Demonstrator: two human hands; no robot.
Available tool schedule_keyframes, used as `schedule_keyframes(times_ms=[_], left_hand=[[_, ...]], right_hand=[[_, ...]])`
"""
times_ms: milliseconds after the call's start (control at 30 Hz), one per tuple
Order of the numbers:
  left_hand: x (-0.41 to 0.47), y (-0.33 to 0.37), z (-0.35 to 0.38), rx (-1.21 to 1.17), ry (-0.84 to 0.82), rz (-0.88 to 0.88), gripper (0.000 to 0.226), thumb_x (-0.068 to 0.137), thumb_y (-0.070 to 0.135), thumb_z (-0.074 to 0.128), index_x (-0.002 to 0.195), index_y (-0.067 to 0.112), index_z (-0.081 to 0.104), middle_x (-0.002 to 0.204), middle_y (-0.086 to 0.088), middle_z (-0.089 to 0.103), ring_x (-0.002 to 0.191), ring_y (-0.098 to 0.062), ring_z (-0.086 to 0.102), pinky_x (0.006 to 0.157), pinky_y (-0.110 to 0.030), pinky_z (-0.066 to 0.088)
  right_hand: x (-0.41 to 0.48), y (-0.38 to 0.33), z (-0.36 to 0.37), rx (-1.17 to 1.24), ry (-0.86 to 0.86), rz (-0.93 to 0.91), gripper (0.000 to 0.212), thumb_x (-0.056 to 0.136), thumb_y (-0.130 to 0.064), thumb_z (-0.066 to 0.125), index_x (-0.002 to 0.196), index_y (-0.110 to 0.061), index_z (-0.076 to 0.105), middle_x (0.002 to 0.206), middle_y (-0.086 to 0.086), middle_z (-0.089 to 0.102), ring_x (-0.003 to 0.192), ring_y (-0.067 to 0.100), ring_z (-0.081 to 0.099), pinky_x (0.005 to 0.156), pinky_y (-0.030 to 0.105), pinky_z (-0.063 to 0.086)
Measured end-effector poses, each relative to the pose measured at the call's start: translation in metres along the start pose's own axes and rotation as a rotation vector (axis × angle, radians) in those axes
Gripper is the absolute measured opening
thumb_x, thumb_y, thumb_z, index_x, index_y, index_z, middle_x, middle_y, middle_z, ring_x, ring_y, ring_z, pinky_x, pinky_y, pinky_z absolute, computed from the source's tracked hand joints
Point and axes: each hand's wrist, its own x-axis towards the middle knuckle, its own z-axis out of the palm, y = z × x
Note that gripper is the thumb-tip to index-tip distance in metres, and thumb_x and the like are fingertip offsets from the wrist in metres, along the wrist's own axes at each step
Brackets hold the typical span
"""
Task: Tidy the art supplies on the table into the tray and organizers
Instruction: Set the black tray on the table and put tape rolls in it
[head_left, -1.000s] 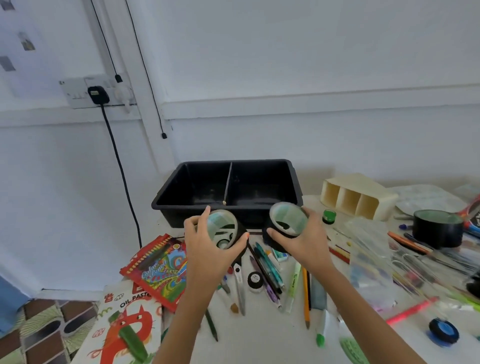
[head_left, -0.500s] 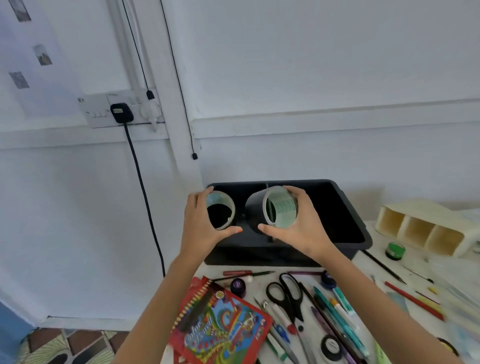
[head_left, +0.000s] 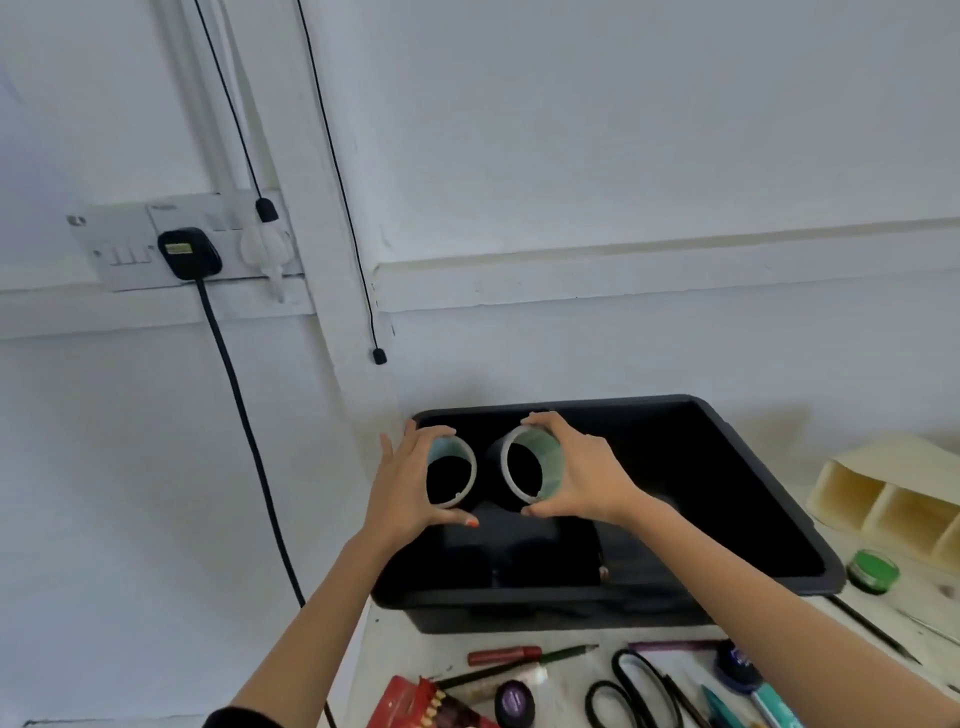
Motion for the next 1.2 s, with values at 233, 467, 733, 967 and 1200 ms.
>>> schedule_keyframes(times_ms=[233,467,733,967,1200], left_hand=[[0.042,-0.009,0.034,0.149,-0.145,-0.012,0.101,0.048,0.043,0.089,0.134,0.026,0.038,0.134,0.008,0.042,0.132,-0.020,0.033,0.118,-0.042,0.006],[0.054,-0.017,0.055,0.030,-0.184,-0.143,0.098,0.054,0.032,0.090,0.136,0.026,0.036,0.144,0.009,0.033,0.145,-0.019,0.008,0.109,-0.036,0.029],[0.052,-0.017,0.068,0.386,-0.229,-0.059,0.096,0.076,0.044,0.071,0.149,0.021,0.013,0.154,-0.011,0.006,0.145,-0.030,-0.003,0.115,-0.044,-0.008],[0.051,-0.017,0.077,0.371,-0.242,0.312,0.075,0.085,0.060,0.025,0.147,0.031,-0.005,0.157,0.003,0.001,0.142,-0.020,-0.010,0.118,-0.040,0.001],[0.052,-0.014,0.077,0.335,-0.249,0.349,0.089,0.085,0.062,0.042,0.151,0.021,-0.001,0.155,0.007,-0.017,0.143,-0.011,-0.015,0.112,-0.025,-0.015]], right_hand=[[0.051,0.020,0.009,-0.159,-0.199,0.064,0.095,0.052,-0.034,0.085,0.130,-0.031,0.032,0.131,-0.016,0.045,0.118,0.013,0.048,0.097,0.045,0.040],[0.069,0.032,0.015,-0.272,-0.240,0.132,0.099,0.053,-0.043,0.086,0.134,-0.030,0.030,0.132,-0.010,0.045,0.118,0.016,0.047,0.085,0.038,0.048],[0.076,0.025,0.019,-0.502,-0.334,0.174,0.108,0.061,-0.043,0.082,0.147,-0.026,0.020,0.137,0.005,0.030,0.130,0.026,0.030,0.085,0.039,0.048],[0.055,0.032,0.020,-0.255,-0.121,0.150,0.111,0.063,-0.040,0.082,0.149,-0.024,0.013,0.143,0.004,0.011,0.131,0.024,0.011,0.100,0.035,0.039],[0.031,0.033,0.021,0.314,0.013,0.534,0.084,0.081,0.002,0.054,0.149,-0.020,0.011,0.116,0.009,0.052,0.090,0.018,0.057,0.067,0.016,0.046]])
